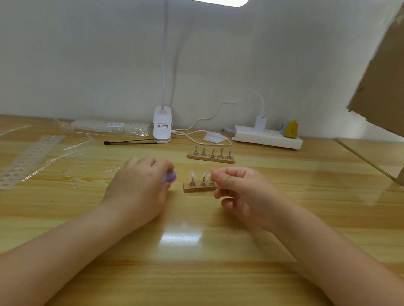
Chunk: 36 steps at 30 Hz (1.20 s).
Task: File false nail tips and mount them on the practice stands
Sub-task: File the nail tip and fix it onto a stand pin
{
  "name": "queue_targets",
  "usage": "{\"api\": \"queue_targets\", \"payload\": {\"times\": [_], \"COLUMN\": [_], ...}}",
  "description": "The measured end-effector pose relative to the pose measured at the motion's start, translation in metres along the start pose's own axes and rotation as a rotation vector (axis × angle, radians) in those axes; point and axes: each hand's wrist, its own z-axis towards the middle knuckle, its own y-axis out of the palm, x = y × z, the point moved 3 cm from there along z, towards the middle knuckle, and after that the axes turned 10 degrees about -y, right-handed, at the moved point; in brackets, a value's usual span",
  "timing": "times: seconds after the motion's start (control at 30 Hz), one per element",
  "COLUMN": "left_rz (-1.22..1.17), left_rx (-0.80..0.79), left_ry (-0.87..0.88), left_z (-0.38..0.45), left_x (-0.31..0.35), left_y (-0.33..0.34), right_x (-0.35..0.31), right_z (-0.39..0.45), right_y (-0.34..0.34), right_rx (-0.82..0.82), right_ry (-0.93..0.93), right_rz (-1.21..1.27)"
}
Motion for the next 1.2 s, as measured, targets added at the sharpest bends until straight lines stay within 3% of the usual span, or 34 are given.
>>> {"api": "queue_targets", "payload": {"times": [0.07, 0.2, 0.27, 0.67, 0.73, 0.83, 0.9, 0.97, 1.07, 1.2], "left_rz": [-0.004, -0.742, -0.881, -0.746, -0.729, -0.729, -0.713, -0.685, -0.69, -0.648], "left_rx": [-0.031, -0.159, -0.186, -0.085, -0.049, -0.003, 0.006, 0.004, -0.004, 0.009], "left_ry": [0.016, 0.044, 0.068, 0.206, 0.225, 0.164, 0.119, 0.091, 0.064, 0.085], "left_z": [-0.002, -0.007, -0.009, -0.014, -0.015, -0.015, -0.014, -0.013, -0.012, -0.013], "left_x": [0.001, 0.019, 0.025, 0.027, 0.028, 0.023, 0.018, 0.014, 0.012, 0.015], "left_y": [0.002, -0.015, -0.017, -0.013, -0.012, -0.009, -0.006, -0.003, -0.002, -0.002], "right_x": [0.002, 0.004, 0.004, 0.006, 0.005, 0.001, -0.001, 0.001, 0.014, 0.022], "right_z": [0.0, 0.001, 0.001, -0.003, -0.002, 0.0, 0.002, 0.003, 0.009, 0.016], "right_y": [-0.003, 0.0, 0.002, 0.011, 0.011, -0.001, -0.021, -0.04, -0.052, -0.049], "right_rx": [-0.004, -0.094, -0.144, -0.189, -0.107, 0.149, 0.361, 0.516, 0.479, 0.431], "right_ry": [0.001, 0.0, 0.005, -0.012, -0.047, -0.188, -0.309, -0.306, -0.157, -0.188], "right_rz": [-0.105, -0.143, -0.124, -0.101, -0.202, -0.359, -0.636, -0.945, -1.086, -1.153]}}
